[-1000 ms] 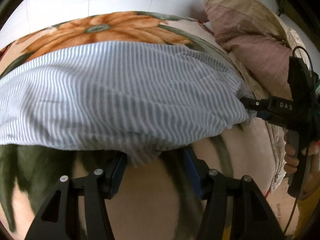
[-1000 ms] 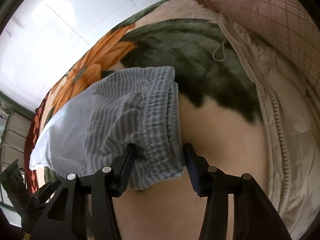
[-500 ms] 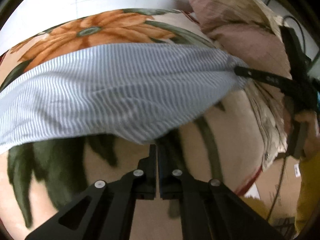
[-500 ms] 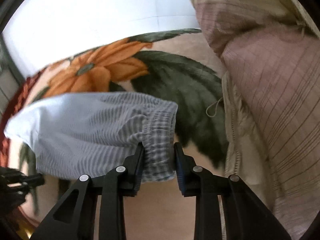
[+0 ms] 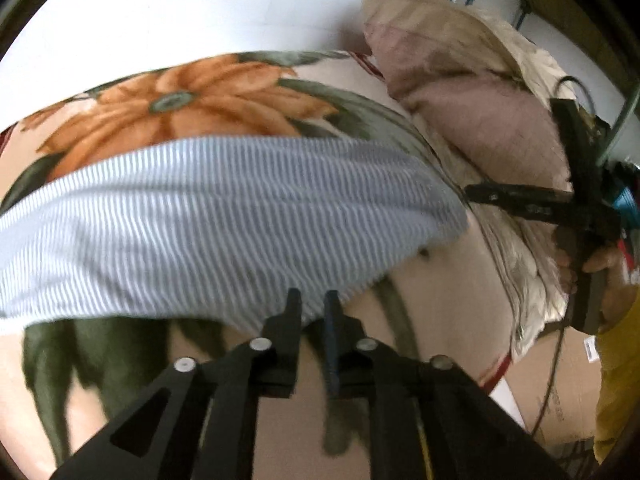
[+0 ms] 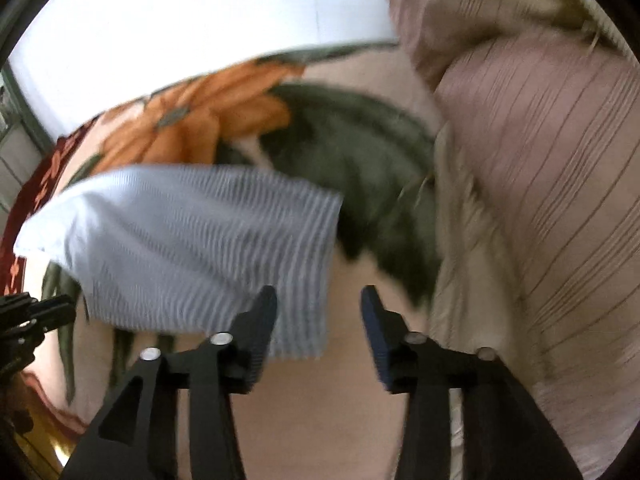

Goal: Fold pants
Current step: 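Grasp the pants waistband with the right tool while the left tool grips the fabric, then open both tools and release the folded striped pants strip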

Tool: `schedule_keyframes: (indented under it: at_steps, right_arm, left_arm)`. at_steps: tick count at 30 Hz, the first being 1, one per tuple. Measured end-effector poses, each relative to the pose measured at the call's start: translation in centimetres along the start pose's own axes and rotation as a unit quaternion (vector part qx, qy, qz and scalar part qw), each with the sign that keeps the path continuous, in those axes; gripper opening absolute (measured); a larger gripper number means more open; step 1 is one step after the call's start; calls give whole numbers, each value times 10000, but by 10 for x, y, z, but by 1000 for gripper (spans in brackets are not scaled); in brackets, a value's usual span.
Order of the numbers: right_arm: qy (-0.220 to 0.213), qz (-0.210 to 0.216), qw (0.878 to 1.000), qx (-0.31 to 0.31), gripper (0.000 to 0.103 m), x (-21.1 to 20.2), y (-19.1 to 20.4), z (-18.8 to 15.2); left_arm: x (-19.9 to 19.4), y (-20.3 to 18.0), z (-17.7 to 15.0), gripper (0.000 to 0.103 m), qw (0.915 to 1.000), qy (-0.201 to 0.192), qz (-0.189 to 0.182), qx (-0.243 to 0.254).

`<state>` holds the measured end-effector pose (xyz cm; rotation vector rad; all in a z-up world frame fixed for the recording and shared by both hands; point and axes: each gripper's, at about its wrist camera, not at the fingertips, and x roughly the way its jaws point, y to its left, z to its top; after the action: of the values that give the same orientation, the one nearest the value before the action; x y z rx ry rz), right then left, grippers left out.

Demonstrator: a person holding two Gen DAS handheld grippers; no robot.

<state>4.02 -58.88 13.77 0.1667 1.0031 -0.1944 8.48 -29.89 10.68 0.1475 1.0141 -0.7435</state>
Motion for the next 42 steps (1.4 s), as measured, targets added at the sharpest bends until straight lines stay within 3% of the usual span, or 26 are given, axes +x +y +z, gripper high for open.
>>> schedule_keyframes:
  at_steps: [2,10,11,12,13,16,19,21,26,30,34,38,42]
  right_arm:
    - [-19,-46,9999,92,60,9,-2,12]
    - [930,480,9917,741,60,102,5,23]
    - [817,374,9936,686,60,100,11,20]
    - [727,397,9950,552,52,98,17,19]
    - [689,470,9959,353,36,96,24,18]
    - [421,235,9986,-192,29,81,42,14]
    - [-262,-160,9984,-482,29,52,50,20]
    - [-457,-319,9975,-432,29,46,46,29]
    - [-100,-448,9988,-159,31,83,34,48]
    - [133,-554,9981,214,47,105,19,45]
    - [-284,-582,9973,338,49,78,13,44]
    - [-456,-794,9958,58,49,53,24,44]
    - [-746,-916,9930,25,55,24,27,47]
  left_arm:
    - [9,4,6,14,10000,31,14,-40]
    - [57,25,-16,13,9959,756,7,-494]
    - [57,27,-19,13,9958,733,-12,-547]
    - [57,28,-20,13,9957,707,-34,-590]
    - [57,28,-20,13,9957,711,-45,-599]
    - [56,30,-20,13,9953,740,-73,-623]
    - [57,30,-19,13,9951,770,-82,-618]
    - [58,29,-19,13,9951,790,-57,-591]
    - [60,23,-17,13,9959,791,56,-440]
    - [61,21,-17,13,9959,791,63,-439]
    - [61,17,-17,17,9964,778,49,-337]
    - [57,12,-17,36,9967,735,-80,-339]
    - [50,1,-18,42,9975,693,100,-114]
